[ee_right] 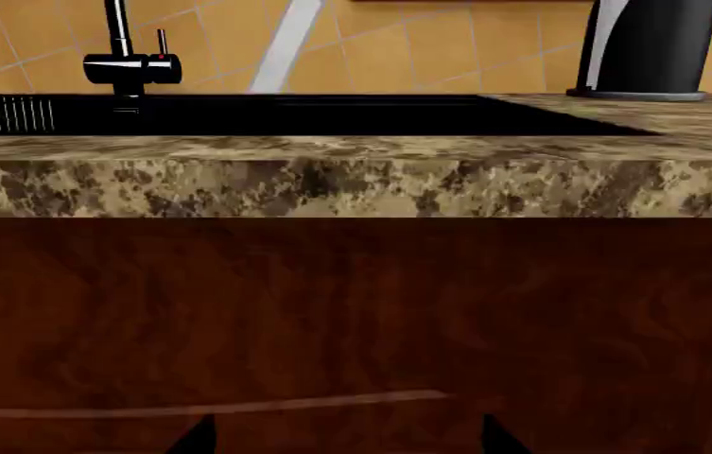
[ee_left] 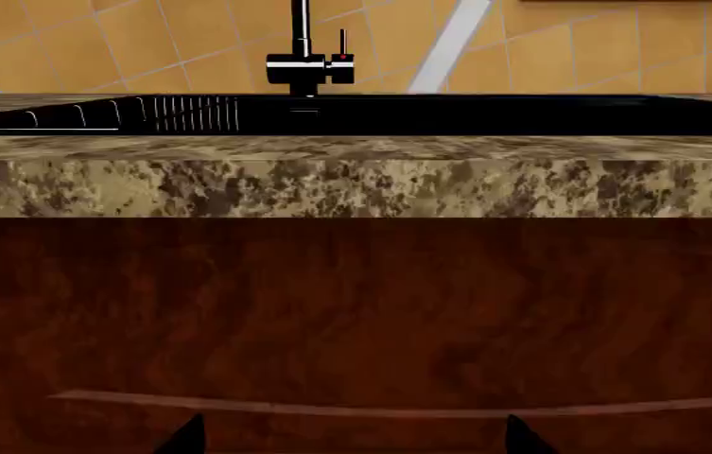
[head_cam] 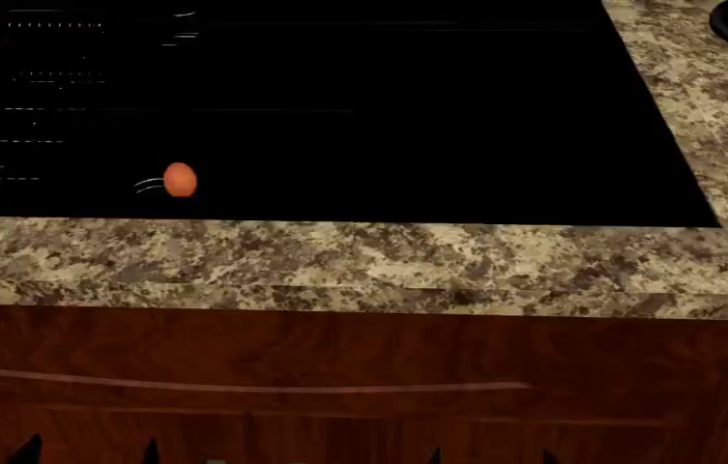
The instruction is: Pick the egg from the sink and place it on the plate located on the counter
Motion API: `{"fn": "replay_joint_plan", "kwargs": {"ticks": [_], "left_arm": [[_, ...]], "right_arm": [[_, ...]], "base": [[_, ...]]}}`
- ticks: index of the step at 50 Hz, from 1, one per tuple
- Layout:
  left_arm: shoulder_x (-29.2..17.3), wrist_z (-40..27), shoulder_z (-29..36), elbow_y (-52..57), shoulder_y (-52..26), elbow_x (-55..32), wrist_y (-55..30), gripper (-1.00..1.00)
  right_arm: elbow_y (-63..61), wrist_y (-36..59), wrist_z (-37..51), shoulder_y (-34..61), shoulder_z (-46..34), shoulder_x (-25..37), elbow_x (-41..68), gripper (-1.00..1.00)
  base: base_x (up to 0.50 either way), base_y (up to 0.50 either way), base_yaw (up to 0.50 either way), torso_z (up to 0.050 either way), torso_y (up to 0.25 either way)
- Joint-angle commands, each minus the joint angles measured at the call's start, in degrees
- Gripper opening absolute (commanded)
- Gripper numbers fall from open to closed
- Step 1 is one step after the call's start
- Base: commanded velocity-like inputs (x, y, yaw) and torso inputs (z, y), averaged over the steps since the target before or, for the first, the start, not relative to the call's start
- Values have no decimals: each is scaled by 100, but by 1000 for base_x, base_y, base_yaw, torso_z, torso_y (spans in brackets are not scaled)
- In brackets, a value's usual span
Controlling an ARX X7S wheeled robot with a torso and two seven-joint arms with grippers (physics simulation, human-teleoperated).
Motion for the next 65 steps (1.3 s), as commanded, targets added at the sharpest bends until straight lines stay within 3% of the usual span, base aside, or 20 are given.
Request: {"fn": "replay_joint_plan", "kwargs": {"ticks": [1, 7, 8, 11, 12, 13, 14, 15, 25, 35, 65], "left_arm": [[-57, -64, 64, 0, 0, 0, 0, 100], [-184, 86, 207, -94, -119, -593, -119, 100], [-218, -290, 244, 765, -172, -262, -979, 100], [-291, -429, 296, 1886, -140, -243, -1819, 100], [-651, -319, 773, 2745, -999, 601, -2678, 100], [-649, -303, 807, 3605, -1484, 620, -3538, 100], [-668, -301, 834, 4464, -1531, 640, -4397, 100], [-687, -311, 863, 4638, -1564, 668, -4640, 100], [-830, -328, 979, 5004, -1778, 782, -4901, 100], [-956, -48, 1048, 5188, -3022, 826, -6027, 100], [-1108, 629, 900, 3625, -5730, 477, -7788, 100]], "right_arm": [[0, 0, 72, 0, -72, 54, 54, 100], [-56, 372, 369, 112, -99, 229, 75, 100], [-689, 967, 445, 233, -184, 312, -166, 100], [-1448, 1762, 437, 338, -255, 382, -237, 100], [-2308, 2621, 293, 1197, -459, 474, -1007, 100], [-3167, 3480, 277, 1746, -508, 481, -1057, 100], [-4027, 4340, 275, 1798, -517, 497, -1065, 100], [-4313, 4878, 273, 1819, -537, 509, -1074, 100], [-4692, 5294, 264, 2099, -700, 606, -1136, 100], [-4646, 6112, 140, 3163, -803, 682, -1175, 100], [-2927, 6816, -313, 5319, -643, 602, -643, 100]], "base": [[0, 0, 0, 0, 0], [0, 0, 0, 0, 0], [0, 0, 0, 0, 0], [0, 0, 0, 0, 0], [0, 0, 0, 0, 0], [0, 0, 0, 0, 0], [0, 0, 0, 0, 0], [0, 0, 0, 0, 0], [0, 0, 0, 0, 0], [0, 0, 0, 0, 0], [0, 0, 0, 0, 0]]}}
